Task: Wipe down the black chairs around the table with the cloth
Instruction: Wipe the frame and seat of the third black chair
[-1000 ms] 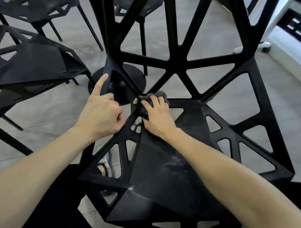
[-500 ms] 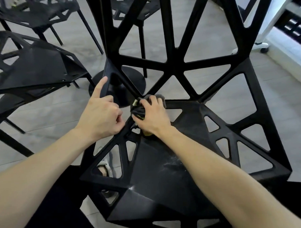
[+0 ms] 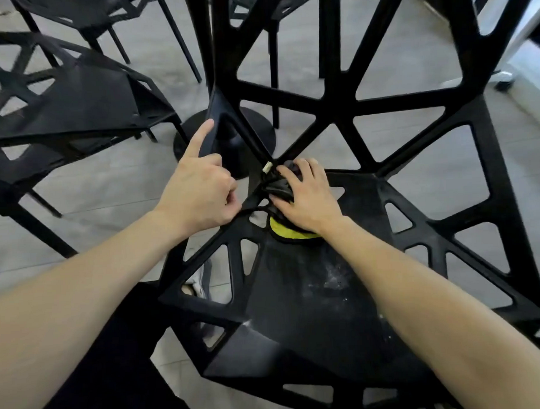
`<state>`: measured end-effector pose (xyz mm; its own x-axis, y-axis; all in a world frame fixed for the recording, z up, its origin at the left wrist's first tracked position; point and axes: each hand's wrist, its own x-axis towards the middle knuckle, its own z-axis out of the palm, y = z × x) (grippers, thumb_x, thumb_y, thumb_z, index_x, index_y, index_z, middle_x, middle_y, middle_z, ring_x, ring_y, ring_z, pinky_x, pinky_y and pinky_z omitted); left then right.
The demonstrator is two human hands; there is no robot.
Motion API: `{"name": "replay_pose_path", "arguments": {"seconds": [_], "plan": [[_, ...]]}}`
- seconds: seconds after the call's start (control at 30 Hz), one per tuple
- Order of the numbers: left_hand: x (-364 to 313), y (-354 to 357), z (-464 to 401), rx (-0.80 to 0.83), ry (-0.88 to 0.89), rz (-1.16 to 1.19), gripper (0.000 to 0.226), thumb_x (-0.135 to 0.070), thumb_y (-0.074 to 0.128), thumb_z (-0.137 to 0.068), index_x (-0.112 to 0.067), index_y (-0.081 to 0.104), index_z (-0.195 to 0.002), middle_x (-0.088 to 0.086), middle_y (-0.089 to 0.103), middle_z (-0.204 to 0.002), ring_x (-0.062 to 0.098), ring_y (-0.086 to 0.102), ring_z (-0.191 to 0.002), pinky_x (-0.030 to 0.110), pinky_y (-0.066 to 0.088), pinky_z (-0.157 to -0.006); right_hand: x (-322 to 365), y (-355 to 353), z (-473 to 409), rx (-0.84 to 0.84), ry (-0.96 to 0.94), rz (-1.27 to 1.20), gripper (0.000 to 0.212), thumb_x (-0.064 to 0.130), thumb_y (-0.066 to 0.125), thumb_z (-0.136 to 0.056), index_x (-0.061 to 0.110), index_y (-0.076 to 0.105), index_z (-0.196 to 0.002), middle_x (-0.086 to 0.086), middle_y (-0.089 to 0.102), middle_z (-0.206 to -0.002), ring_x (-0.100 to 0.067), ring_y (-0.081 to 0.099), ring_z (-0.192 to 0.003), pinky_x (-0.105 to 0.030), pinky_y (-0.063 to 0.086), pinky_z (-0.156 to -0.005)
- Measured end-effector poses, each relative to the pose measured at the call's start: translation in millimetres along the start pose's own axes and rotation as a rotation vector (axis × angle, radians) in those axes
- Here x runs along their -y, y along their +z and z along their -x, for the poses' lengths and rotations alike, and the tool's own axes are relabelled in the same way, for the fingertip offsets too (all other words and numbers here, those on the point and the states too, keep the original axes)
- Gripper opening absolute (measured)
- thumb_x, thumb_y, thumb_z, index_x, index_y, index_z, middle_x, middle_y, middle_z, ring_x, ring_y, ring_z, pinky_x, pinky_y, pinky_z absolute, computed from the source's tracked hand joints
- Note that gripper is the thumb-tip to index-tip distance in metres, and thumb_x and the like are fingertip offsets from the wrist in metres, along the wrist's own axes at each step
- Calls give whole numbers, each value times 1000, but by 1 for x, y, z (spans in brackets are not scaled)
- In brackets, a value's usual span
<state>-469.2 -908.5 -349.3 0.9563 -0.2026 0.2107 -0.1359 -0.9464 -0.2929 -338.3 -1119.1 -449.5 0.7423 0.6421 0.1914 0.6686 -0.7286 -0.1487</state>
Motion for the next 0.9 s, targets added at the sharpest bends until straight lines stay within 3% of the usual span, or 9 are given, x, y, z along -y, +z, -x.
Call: {"name": "replay_pose_path", "arguments": {"seconds": [0.1, 0.27, 0.33, 0.4, 0.47, 0.57, 0.67, 0.73, 0.9], "plan": [[1, 4, 0, -26, -10, 27, 35, -21, 49, -82, -18, 67, -52, -5, 52, -44, 19, 45, -59, 59, 14, -132, 24, 0, 34, 10, -28, -157, 73, 59, 61, -91, 18, 54, -151, -14, 47, -151, -39, 33, -149, -55, 30, -123], [0, -2, 1, 38, 6, 57, 40, -21, 45, -87, -16, 68, -54, -3, 54, -47, 21, 47, -61, 59, 14, -132, 10, -21, 89, 211, -467, -180, 79, 53, 65, -86, 26, 48, -159, -10, 44, -158, -33, 33, -153, -46, 27, -128], [-3, -3, 5, -18, 22, 69, 41, -19, 48, -93, -14, 70, -58, 1, 57, -54, 25, 53, -67, 59, 19, -131, -10, -11, 48, 167, -385, -121, 82, 54, 64, -86, 24, 45, -160, -12, 45, -158, -38, 33, -153, -51, 28, -126], [-12, 4, 27, -78, -10, 119, 36, -19, 54, -100, -11, 77, -74, 9, 69, -83, 31, 65, -95, 58, 23, -130, -16, -3, 13, 135, -116, -141, 82, 62, 56, -93, 21, 41, -162, -15, 39, -164, -39, 18, -160, -56, 20, -129], [-29, 12, 75, -132, -117, 206, 27, -20, 58, -103, -8, 78, -119, 20, 62, -138, 39, 52, -141, 61, 23, -129, 5, 5, 21, 138, 61, -207, 83, 66, 50, -96, 21, 36, -164, -15, 28, -171, -34, 6, -163, -55, 10, -132], [-50, 11, 138, -124, -496, 521, 66, -22, 57, -107, -12, 31, -167, 19, 20, -173, 38, 20, -162, 60, 23, -130, 50, -10, 90, 189, -178, -305, 89, 60, 58, -92, 25, 27, -168, -10, 14, -177, -26, -2, -165, -51, 6, -132], [-57, 16, 142, -33, -802, 736, 62, -34, 43, -114, -14, 23, -169, 16, 45, -161, 34, 45, -147, 49, 40, -118, 54, -29, 136, 323, -503, -395, 94, 45, 64, -90, 34, 16, -170, 3, 8, -179, -14, -6, -165, -35, -4, -133], [-58, 19, 134, -25, -816, 699, 53, -45, 32, -115, -16, 39, -158, 14, 72, -119, 44, 66, -107, 53, 52, -89, 35, -21, 110, 296, -527, -344, 95, 38, 66, -88, 34, 17, -170, 4, 12, -178, -15, -1, -165, -38, 1, -134], [-56, 33, 140, -116, -784, 673, 46, -48, 23, -115, -26, 43, -150, 3, 74, -87, 37, 68, -77, 54, 55, -74, 33, 6, 15, 63, 211, -393, 77, 48, 61, -101, 24, 29, -167, -6, 26, -175, -27, 9, -164, -52, 14, -132]]}}
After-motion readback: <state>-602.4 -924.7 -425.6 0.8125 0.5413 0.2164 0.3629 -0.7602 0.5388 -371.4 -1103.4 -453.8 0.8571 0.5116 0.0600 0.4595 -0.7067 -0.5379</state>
